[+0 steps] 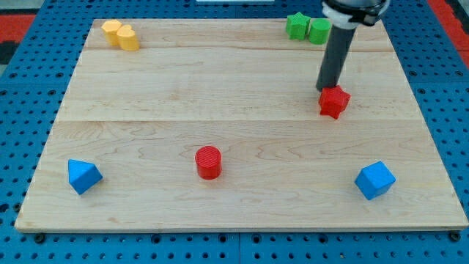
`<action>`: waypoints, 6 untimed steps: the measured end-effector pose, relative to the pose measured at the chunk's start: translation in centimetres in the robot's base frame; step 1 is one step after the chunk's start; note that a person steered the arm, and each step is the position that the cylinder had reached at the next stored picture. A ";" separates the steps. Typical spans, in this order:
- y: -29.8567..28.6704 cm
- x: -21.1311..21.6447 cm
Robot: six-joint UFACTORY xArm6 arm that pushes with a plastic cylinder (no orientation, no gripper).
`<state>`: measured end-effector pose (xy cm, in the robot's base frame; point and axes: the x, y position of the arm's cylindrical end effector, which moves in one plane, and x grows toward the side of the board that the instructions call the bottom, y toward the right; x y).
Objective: Move the red star towards the bottom
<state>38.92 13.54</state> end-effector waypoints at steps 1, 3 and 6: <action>-0.4 0.9; 6.5 -0.1; 5.8 4.3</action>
